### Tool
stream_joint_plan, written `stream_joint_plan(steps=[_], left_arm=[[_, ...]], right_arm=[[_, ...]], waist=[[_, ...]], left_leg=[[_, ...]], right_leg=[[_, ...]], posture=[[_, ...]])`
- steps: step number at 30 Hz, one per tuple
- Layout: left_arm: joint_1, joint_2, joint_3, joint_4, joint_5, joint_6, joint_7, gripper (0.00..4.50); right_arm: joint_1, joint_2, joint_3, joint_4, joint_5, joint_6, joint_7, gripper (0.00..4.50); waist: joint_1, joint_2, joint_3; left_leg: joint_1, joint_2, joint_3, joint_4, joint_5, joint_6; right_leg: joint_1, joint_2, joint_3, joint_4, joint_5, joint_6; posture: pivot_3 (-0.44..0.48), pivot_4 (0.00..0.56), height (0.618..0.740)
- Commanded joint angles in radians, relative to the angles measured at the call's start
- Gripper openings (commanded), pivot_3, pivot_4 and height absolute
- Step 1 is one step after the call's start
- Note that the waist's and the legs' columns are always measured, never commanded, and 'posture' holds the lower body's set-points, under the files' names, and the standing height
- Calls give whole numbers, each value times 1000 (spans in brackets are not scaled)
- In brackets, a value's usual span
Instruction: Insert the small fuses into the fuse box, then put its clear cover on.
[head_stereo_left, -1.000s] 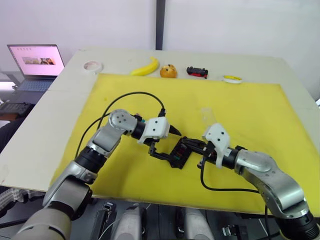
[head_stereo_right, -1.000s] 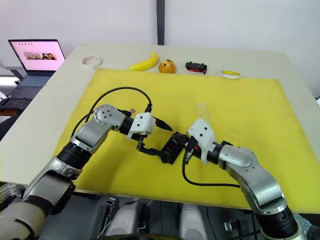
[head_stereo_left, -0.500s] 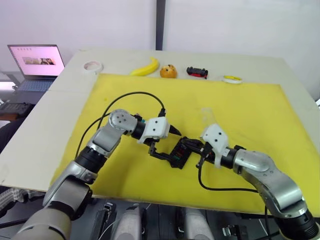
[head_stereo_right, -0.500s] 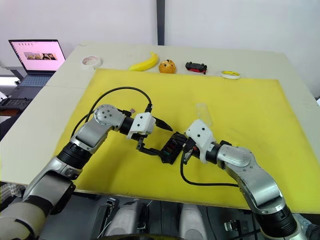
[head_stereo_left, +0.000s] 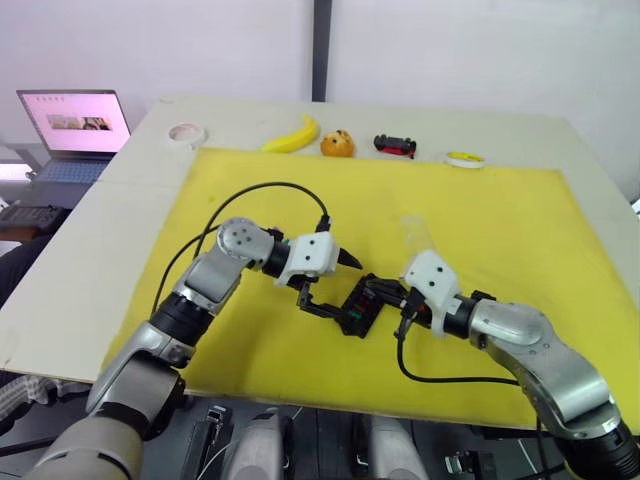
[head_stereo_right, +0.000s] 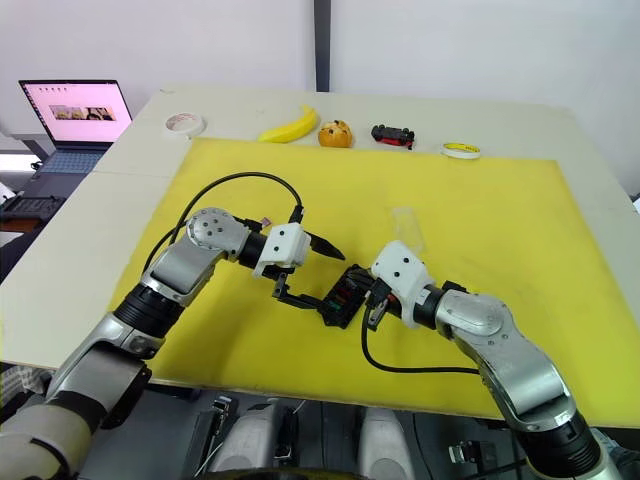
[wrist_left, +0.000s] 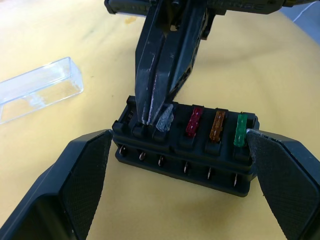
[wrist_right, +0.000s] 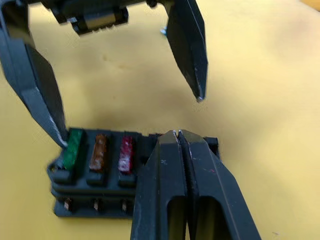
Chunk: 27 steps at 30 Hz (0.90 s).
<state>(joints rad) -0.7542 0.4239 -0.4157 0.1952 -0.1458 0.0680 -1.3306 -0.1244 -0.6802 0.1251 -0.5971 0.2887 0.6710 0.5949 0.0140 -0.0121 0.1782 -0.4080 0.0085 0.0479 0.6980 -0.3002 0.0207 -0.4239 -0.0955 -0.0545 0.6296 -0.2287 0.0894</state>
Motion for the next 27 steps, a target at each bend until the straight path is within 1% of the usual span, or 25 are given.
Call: stream_joint_plan(steps=[1,3,4,6,8,11,14,17,19,22,27], left_arm=[[-21,-7,24,-12,1,-8,10,4500],[-20,-7,26,-14,0,-6,10,4500],[-18,-4,32,-19,-5,4,10,4500],[-8,11,62,-49,-42,65,11,4500],[12,34,88,-85,-77,112,4,4500],[64,93,128,-163,-108,151,-4,4500],[115,146,169,-241,-142,201,5,4500],[147,179,190,-289,-159,234,18,4500],[166,194,202,-301,-155,240,30,4500],[202,228,242,-316,-178,279,49,4500],[312,281,340,-360,-227,323,94,4500]], right_arm=[[20,-10,30,34,-26,26,3,69],[17,-5,27,31,-24,19,5,69],[13,12,6,16,-2,5,7,69],[-7,52,-66,-30,64,-3,0,69],[-17,61,-120,-68,105,11,1,69],[-13,19,-180,-120,121,31,10,69],[-8,-8,-247,-165,178,77,13,69],[10,-27,-294,-186,217,105,19,69],[35,-38,-332,-195,246,118,28,69],[104,-75,-419,-206,301,121,79,69],[234,-140,-558,-189,342,97,164,69]], waist=[[-1,0,0],[-1,0,0],[-1,0,0],[-1,0,0],[-2,1,0],[-3,1,0],[-2,1,0],[1,1,0],[2,1,0],[-1,1,0],[-4,1,0]], left_leg=[[0,0,0,0,0,0],[0,0,0,0,0,0],[0,0,0,0,0,0],[0,0,0,0,0,0],[0,1,0,0,0,0],[0,1,0,0,0,0],[0,1,0,0,0,0],[0,2,0,0,0,0],[0,1,0,0,0,0],[0,1,0,0,0,0],[0,2,0,-1,0,0]], right_leg=[[0,0,0,0,0,0],[0,0,0,0,0,0],[0,0,0,0,0,0],[0,0,0,0,0,0],[-1,0,0,0,0,0],[-1,0,0,0,0,0],[-1,0,0,0,0,0],[-1,0,0,0,0,0],[0,0,0,0,0,0],[0,0,0,0,0,0],[-1,1,0,0,0,0]], posture=[[0,150,740],[0,150,740],[0,150,740],[0,150,740],[0,150,740],[0,150,740],[0,150,740],[0,150,740],[0,150,740],[0,150,740],[0,150,740]])
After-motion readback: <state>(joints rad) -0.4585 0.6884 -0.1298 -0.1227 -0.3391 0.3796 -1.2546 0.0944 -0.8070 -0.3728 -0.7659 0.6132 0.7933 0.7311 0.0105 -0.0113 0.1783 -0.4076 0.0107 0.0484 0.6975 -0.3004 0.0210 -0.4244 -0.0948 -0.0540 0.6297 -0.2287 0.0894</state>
